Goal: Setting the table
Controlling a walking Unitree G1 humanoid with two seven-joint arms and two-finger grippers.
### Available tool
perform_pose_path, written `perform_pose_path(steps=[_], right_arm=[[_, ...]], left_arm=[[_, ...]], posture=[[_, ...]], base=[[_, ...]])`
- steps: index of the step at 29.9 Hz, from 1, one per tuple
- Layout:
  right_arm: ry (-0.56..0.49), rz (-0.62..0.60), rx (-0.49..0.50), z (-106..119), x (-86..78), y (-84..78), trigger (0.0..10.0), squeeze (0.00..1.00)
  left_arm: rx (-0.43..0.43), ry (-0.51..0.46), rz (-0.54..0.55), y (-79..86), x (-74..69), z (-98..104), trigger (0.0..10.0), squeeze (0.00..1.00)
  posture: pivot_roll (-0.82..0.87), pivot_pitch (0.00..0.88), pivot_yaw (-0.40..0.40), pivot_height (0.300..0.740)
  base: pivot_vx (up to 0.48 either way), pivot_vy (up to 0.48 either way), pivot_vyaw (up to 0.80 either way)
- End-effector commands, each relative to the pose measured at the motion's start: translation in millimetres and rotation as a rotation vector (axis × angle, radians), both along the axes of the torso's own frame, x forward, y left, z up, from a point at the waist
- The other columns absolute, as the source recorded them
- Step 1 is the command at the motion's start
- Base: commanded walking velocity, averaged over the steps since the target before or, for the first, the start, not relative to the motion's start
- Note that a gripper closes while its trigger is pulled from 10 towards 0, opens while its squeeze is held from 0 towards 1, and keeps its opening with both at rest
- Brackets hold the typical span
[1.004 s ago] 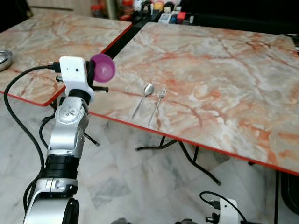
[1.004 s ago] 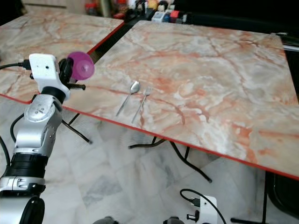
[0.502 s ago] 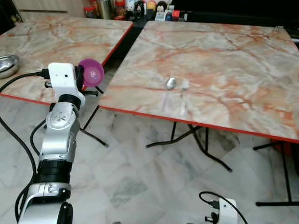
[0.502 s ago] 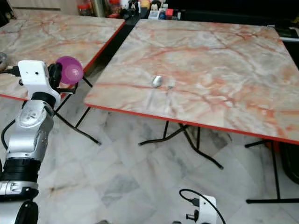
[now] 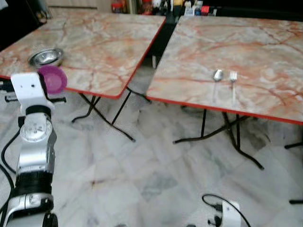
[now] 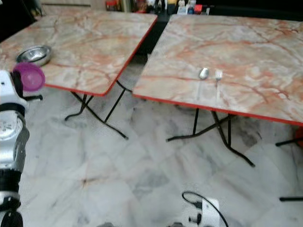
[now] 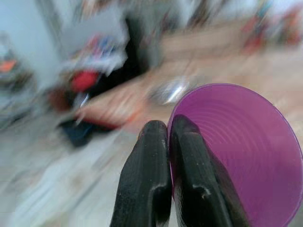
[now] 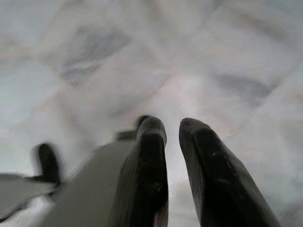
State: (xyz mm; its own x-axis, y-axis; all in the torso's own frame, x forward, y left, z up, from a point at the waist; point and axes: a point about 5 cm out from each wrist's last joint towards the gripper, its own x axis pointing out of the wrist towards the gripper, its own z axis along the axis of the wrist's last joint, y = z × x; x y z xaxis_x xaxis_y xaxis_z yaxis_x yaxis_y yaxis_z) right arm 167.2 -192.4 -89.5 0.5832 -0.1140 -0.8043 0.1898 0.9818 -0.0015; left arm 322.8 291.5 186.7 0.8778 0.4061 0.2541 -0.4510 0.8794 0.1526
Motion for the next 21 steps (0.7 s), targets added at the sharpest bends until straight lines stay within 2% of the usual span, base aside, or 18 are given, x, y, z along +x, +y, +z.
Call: perform_pose_path(steps=[1, 3, 4, 5, 8, 12, 13, 14, 16, 19, 21], right_arm=[[0.013, -0.001, 0.001, -1.3, -2.9, -0.9, 10.0, 0.0], [0.011, -0.002, 0.0, -1.2, -2.9, -1.0, 10.0, 0.0], [0.011, -0.003, -0.001, -1.3, -3.0, -0.9, 10.0, 0.0], [0.011, -0.003, -0.001, -1.3, -3.1, -0.7, 10.0, 0.0], [0.01, -0.005, 0.0, -1.4, -3.2, 0.1, 10.0, 0.0], [0.01, -0.005, 0.001, -1.5, -3.3, 0.5, 10.0, 0.0], [0.009, -0.006, 0.004, -1.7, -3.3, 1.4, 10.0, 0.0], [0.009, -0.006, 0.005, -1.7, -3.3, 1.7, 10.0, 0.0], [0.008, -0.008, 0.007, -1.7, -3.4, 1.9, 10.0, 0.0], [0.009, -0.008, 0.008, -1.9, -3.6, 2.6, 10.0, 0.0], [0.008, -0.007, 0.011, -1.9, -3.4, 3.3, 10.0, 0.0]], left_arm=[[0.013, 0.015, 0.031, 4.6, -3.4, -7.9, 10.0, 0.0], [0.007, 0.061, 0.027, 5.3, -5.7, -20.5, 10.0, 0.0], [0.009, 0.124, 0.006, 3.5, -7.0, -34.2, 10.0, 0.0], [0.011, 0.138, 0.002, 3.1, -7.3, -37.2, 10.0, 0.0], [-0.048, 0.256, -0.04, -1.8, -12.2, -69.6, 10.0, 0.0], [-0.035, 0.273, -0.044, -2.5, -13.6, -76.3, 10.0, 0.0], [-0.075, 0.468, -0.138, -18.9, -20.9, -119.0, 10.0, 0.0], [-0.086, 0.54, -0.165, -25.2, -25.2, -134.4, 10.0, 0.0], [-0.111, 0.627, -0.206, -35.9, -30.9, -153.7, 10.0, 0.0], [-0.118, 0.722, -0.258, -47.9, -36.9, -171.3, 10.0, 0.0], [-0.136, 0.825, -0.287, -58.3, -44.4, -188.4, 10.0, 0.0]], posture=[[-0.01, 0.154, 0.046, 0.74], [-0.01, 0.155, 0.047, 0.74], [0.0, 0.154, 0.049, 0.74], [0.0, 0.153, 0.05, 0.74], [0.0, 0.154, 0.052, 0.74], [0.0, 0.153, 0.054, 0.74], [0.0, 0.154, 0.057, 0.74], [0.0, 0.154, 0.057, 0.74], [0.0, 0.15, 0.059, 0.74], [0.0, 0.151, 0.061, 0.74], [0.0, 0.149, 0.06, 0.74]], base=[[0.0, 0.48, 0.0], [0.0, 0.48, 0.0], [0.0, 0.48, 0.0], [0.0, 0.48, 0.0], [0.0, 0.48, 0.0], [0.0, 0.48, 0.0], [0.0, 0.48, 0.0], [0.0, 0.48, 0.0], [0.0, 0.48, 0.0], [0.0, 0.372, 0.0], [0.0, 0.0, 0.0]])
